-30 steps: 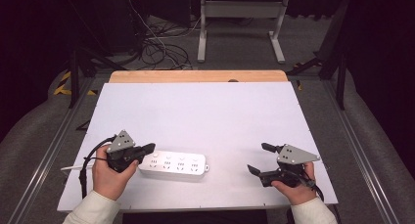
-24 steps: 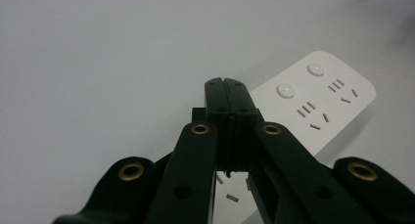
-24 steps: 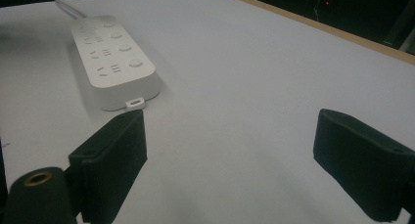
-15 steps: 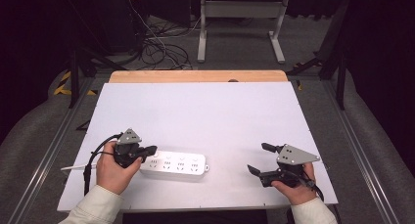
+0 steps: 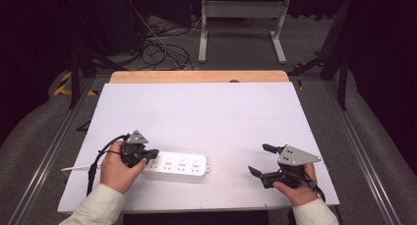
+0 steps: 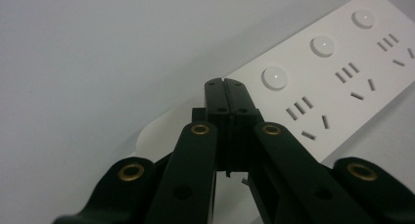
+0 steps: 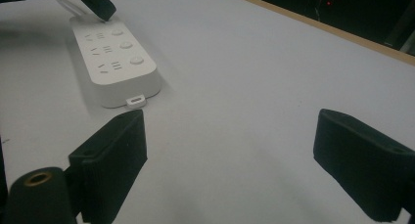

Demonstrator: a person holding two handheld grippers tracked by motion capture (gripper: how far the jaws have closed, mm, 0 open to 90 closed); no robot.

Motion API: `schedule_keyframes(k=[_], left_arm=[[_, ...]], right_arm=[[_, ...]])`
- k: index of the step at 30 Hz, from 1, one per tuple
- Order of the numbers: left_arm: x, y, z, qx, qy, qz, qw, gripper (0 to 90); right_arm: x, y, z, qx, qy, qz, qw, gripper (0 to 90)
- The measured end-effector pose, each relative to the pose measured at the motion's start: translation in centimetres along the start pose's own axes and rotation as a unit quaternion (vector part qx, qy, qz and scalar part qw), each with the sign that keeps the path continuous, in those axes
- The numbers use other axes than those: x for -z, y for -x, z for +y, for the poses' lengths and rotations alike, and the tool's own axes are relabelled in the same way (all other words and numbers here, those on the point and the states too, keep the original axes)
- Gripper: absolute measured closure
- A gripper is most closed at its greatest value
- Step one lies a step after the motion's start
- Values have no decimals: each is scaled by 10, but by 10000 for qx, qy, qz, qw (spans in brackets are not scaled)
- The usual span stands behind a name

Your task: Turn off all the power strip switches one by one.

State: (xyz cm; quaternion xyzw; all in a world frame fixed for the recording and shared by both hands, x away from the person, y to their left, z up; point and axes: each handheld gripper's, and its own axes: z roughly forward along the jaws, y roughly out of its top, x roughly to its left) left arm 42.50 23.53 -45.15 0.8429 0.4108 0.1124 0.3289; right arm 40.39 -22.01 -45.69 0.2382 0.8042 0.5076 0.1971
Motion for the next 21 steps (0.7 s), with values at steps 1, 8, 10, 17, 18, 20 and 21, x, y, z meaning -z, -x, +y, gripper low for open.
schedule_keyframes(k=[1,8,10,17,18,20,21], left_arm=[[0,0,0,-1,22,33,10000,900],[-3,-1,-1,32,-7,14,10000,900],[-3,-1,-1,28,3,13,10000,900],[-4,-1,-2,1,81,43,10000,900],[-4,-1,-2,1,81,43,10000,900],[-4,-1,-3,-7,77,33,10000,900],[-4,-2,-3,22,87,3,10000,900]], right_arm=[[0,0,0,13,-7,-5,10000,130],[0,0,0,29,6,15,10000,130],[0,-1,0,34,6,19,10000,130],[0,-1,0,44,0,20,10000,130],[0,-1,0,52,9,25,10000,130],[0,-1,0,60,16,18,10000,130],[0,-1,0,60,16,18,10000,130]])
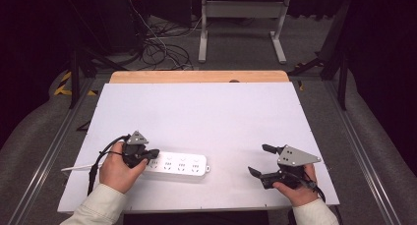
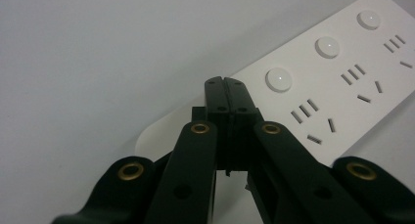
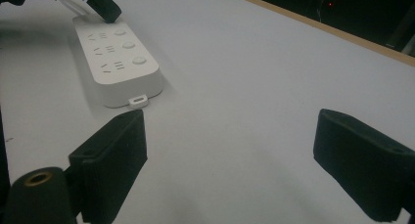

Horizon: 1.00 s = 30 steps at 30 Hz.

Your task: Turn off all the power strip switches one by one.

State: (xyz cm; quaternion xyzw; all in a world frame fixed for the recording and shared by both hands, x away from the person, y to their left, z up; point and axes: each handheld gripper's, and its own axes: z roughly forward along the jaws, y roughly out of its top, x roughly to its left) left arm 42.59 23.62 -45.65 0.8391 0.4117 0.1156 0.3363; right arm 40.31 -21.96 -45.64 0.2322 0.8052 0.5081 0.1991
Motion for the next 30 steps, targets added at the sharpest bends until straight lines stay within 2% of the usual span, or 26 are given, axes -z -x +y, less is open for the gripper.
schedule_keyframes(k=[5,10,12,16,17,18,19,20,21,22,24,25,26,27,29,30], left_arm=[[0,0,-1,40,17,-18,10000,900],[0,2,0,-45,-16,33,10000,900],[0,4,0,-104,-70,123,9998,900],[-1,2,-1,-115,-44,72,9999,900],[-1,3,-1,-138,-27,105,9998,900],[-1,3,-1,-198,15,274,9994,900],[-1,3,-1,-198,15,274,9994,900],[-3,3,-2,-220,112,294,9993,900],[-1,4,-1,-77,232,158,9996,900],[0,4,1,-89,187,92,9997,900],[5,5,3,-18,418,-27,9991,900],[9,6,4,-16,528,-59,9986,900],[9,6,4,-16,528,-59,9986,900],[16,8,7,-71,701,-79,9975,900],[19,10,9,-64,765,-105,9970,900],[23,13,11,-89,904,-179,9957,900]], right_arm=[[0,0,0,13,-4,-4,10000,130],[0,-1,0,10,-3,10,10000,130],[0,-1,0,17,-10,13,10000,130],[0,-2,1,37,4,5,10000,130],[0,-2,1,37,4,5,10000,130],[0,-2,1,42,0,12,10000,130],[0,-2,1,42,0,13,10000,130],[0,-2,1,42,0,13,10000,130],[0,-2,0,30,5,27,10000,130],[0,-1,0,47,1,25,10000,130],[0,0,0,26,-10,14,10000,130],[0,0,0,21,-9,6,10000,130],[0,1,-1,22,-5,3,10000,130],[-1,0,-1,0,-13,12,10000,130],[-1,1,-1,28,-26,8,10000,130],[-2,0,-1,19,-48,15,10000,130]])
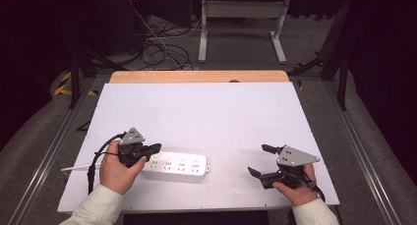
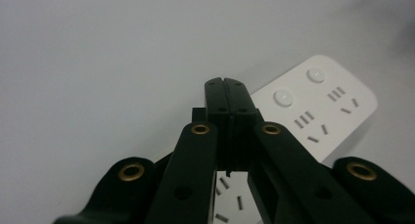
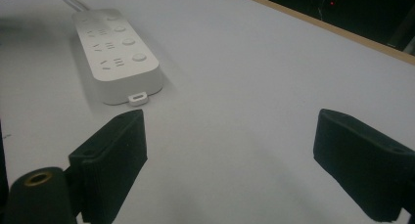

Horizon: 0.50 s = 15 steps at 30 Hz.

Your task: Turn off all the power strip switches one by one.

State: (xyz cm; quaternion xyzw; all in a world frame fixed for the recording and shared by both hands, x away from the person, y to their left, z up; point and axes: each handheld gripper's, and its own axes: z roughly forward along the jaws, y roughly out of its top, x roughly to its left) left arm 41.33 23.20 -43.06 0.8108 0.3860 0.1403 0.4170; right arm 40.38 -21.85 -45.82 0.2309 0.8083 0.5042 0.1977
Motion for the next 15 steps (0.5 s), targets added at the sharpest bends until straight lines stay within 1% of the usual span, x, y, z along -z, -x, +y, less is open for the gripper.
schedule_keyframes(k=[1,2,3,4,5,7,8,9,10,12,13,14,15], left_arm=[[0,0,0,0,0,0,10000,900],[1,2,2,-66,72,-3,10000,900],[1,7,5,-69,92,-114,9999,900],[1,7,5,-69,92,-114,9999,900],[0,9,6,-132,87,-109,9998,900],[-5,15,7,-157,32,-219,9996,900],[-8,17,7,-159,0,-245,9996,900],[-10,19,8,-224,-41,-242,9994,900],[-12,20,8,-245,-58,-252,9994,900],[-17,23,7,-212,-128,-315,9992,900],[-20,24,6,-212,-179,-292,9992,900],[-23,23,6,-266,-225,-269,9990,900],[-25,24,5,-188,-251,-287,9991,900]], right_arm=[[0,0,0,0,0,0,10000,130],[0,0,0,1,-2,2,10000,130],[0,0,0,-29,14,2,10000,130],[0,0,0,-29,14,2,10000,130],[1,0,0,-14,26,-11,10000,130],[0,-1,0,-11,19,4,10000,130],[0,-1,0,-16,13,16,10000,129],[0,-1,0,-16,13,16,10000,129],[0,-1,0,-27,6,18,10000,130],[0,0,0,-35,-4,16,10000,129],[0,0,0,-48,3,31,10000,129],[0,0,0,-46,2,30,10000,129],[0,0,0,-46,2,30,10000,129]])
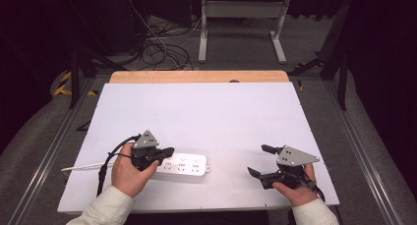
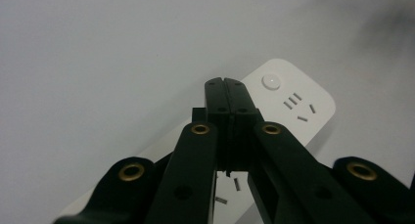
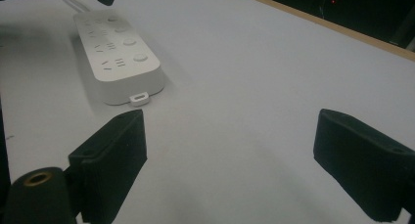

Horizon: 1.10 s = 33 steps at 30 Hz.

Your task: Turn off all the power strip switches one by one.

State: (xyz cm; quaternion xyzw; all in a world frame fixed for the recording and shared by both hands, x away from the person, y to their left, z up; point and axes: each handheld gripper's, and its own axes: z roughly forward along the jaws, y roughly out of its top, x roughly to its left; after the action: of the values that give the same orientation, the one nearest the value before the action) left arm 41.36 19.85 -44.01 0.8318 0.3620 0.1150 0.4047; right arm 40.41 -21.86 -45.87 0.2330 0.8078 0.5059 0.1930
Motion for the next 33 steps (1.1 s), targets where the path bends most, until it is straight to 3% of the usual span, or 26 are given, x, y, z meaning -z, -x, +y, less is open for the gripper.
schedule_keyframes(k=[5,15,29,33], left_arm=[[-7,-1,-1,15,-140,-25,9999,900],[-10,-7,-5,36,-384,263,9989,900],[-15,-9,-8,101,-531,275,9982,900],[-16,-8,-7,40,-604,333,9976,900]], right_arm=[[0,-1,0,8,4,10,10000,129],[0,-1,0,6,-2,29,10000,129],[0,-1,0,18,-2,21,10000,129],[0,0,0,9,-6,27,10000,129]])
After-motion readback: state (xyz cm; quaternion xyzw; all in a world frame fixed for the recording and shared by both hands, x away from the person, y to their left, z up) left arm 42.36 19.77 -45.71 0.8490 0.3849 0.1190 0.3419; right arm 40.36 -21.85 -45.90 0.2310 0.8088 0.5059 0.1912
